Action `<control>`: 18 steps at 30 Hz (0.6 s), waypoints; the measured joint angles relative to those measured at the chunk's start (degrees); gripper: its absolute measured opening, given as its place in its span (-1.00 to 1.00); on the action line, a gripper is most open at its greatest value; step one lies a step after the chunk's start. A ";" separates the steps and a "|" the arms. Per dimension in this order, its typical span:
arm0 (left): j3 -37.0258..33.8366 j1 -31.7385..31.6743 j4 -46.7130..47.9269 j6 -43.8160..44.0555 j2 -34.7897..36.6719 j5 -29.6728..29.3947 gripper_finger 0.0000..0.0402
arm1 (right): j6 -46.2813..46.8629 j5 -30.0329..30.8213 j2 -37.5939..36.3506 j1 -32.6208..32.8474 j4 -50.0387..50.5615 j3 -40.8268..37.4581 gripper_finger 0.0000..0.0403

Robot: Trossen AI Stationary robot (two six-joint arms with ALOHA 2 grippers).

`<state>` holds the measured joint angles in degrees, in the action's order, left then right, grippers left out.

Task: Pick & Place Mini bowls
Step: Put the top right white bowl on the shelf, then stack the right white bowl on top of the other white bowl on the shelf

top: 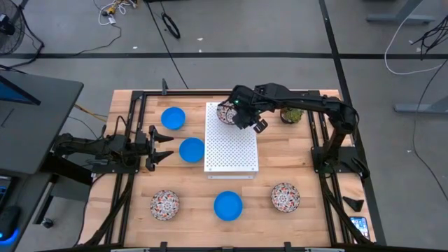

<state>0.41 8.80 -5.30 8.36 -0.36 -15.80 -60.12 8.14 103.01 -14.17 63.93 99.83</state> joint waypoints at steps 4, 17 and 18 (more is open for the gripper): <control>0.01 0.00 0.00 -0.01 0.02 0.00 0.44 | 2.46 -0.01 -1.23 0.61 0.13 0.00 -0.03; 0.02 0.00 0.00 0.00 0.01 0.00 0.44 | 19.56 -0.07 -6.13 1.92 4.89 0.00 0.00; 0.00 0.00 0.00 0.00 0.00 0.00 0.44 | 22.18 -0.07 -6.35 1.92 5.75 0.00 0.00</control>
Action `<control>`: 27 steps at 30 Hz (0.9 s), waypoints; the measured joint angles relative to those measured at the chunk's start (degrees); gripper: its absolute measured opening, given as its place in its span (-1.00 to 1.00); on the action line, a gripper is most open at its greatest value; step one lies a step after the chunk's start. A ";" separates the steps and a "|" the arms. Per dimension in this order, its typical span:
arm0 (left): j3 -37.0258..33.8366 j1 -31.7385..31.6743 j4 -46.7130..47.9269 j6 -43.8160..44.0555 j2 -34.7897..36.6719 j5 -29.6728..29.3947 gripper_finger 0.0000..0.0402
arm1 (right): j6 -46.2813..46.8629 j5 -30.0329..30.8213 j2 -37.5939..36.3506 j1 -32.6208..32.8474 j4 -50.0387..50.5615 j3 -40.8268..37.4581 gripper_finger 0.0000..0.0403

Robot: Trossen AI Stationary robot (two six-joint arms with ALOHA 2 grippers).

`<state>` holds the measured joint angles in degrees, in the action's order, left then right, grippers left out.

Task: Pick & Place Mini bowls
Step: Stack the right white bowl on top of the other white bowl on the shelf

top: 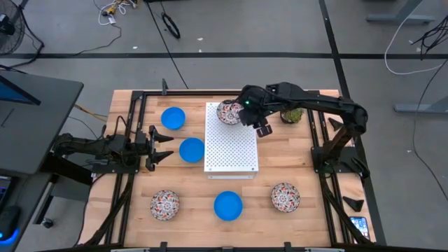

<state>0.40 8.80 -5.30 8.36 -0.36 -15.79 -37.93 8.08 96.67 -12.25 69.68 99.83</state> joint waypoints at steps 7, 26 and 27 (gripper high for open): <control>0.01 0.00 0.00 0.00 0.00 0.00 0.44 | 17.67 0.02 -1.57 0.00 5.33 0.00 0.00; 0.02 0.00 0.00 -0.01 0.01 -0.01 0.44 | 53.97 -9.67 -2.14 -0.04 17.49 0.00 0.00; 0.01 0.00 0.00 0.00 0.02 -0.02 0.44 | 55.22 -9.64 -2.14 -0.07 18.36 0.00 0.00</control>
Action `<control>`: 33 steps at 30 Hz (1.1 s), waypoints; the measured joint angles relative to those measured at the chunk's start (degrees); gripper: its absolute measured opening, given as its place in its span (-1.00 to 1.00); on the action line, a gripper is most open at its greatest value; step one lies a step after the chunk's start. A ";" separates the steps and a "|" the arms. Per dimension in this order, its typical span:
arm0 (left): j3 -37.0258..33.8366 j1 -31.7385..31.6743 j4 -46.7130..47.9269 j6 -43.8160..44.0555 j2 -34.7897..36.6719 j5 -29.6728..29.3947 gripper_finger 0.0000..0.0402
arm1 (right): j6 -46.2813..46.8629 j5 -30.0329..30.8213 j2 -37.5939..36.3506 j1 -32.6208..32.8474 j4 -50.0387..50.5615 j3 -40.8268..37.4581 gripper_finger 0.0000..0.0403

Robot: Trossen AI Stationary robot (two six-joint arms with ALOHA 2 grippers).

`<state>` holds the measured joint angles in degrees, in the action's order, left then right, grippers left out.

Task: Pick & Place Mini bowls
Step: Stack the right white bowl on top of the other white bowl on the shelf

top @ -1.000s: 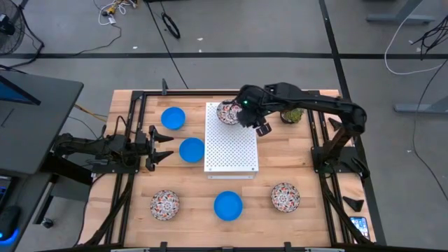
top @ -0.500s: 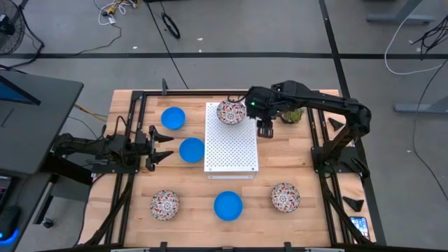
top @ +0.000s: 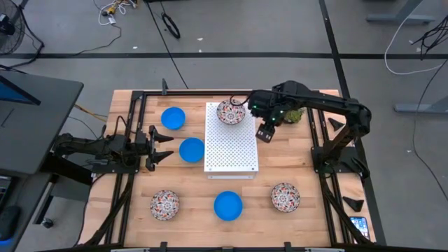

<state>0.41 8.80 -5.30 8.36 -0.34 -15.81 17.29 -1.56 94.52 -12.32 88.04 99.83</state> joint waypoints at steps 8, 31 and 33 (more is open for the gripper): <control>0.01 0.00 0.00 -0.01 -0.02 0.02 0.44 | 10.64 0.61 -2.22 1.77 1.92 -2.26 0.00; 0.02 0.00 0.00 0.00 -0.01 0.01 0.44 | 47.67 0.59 -24.17 20.02 -4.04 -30.61 0.00; -0.01 0.00 0.00 0.00 -0.02 0.01 0.44 | 50.90 0.60 -24.64 22.11 -4.01 -31.08 0.00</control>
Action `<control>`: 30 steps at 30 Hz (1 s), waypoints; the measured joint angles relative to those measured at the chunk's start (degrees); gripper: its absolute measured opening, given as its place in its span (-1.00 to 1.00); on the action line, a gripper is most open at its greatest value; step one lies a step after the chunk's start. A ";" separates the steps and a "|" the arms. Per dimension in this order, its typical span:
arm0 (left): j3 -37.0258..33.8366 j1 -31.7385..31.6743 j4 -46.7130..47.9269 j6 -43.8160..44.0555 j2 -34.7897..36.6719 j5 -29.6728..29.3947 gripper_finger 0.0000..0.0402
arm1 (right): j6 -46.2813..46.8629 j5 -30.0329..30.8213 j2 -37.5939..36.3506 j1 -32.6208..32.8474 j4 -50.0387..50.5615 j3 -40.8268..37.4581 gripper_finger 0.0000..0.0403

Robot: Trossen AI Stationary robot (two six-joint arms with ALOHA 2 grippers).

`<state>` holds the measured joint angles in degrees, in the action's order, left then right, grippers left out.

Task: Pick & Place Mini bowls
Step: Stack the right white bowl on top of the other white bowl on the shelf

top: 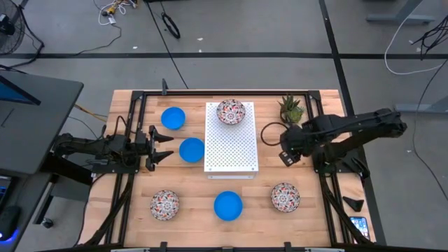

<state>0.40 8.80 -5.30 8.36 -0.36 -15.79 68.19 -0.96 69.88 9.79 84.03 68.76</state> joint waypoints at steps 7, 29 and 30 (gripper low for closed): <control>0.02 0.00 0.00 0.00 0.00 -0.01 0.44 | 9.43 0.01 -0.39 7.37 0.07 -1.19 0.00; 0.00 0.00 0.00 -0.01 0.01 -0.01 0.44 | 35.41 -0.05 -0.34 25.60 -5.57 -3.28 0.00; 0.00 0.00 0.00 0.00 0.01 0.00 0.44 | 36.29 -0.05 -0.34 26.25 -5.91 -3.28 0.00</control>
<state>0.40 8.80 -5.30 8.36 -0.35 -15.79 104.48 -1.01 69.54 36.05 78.12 65.47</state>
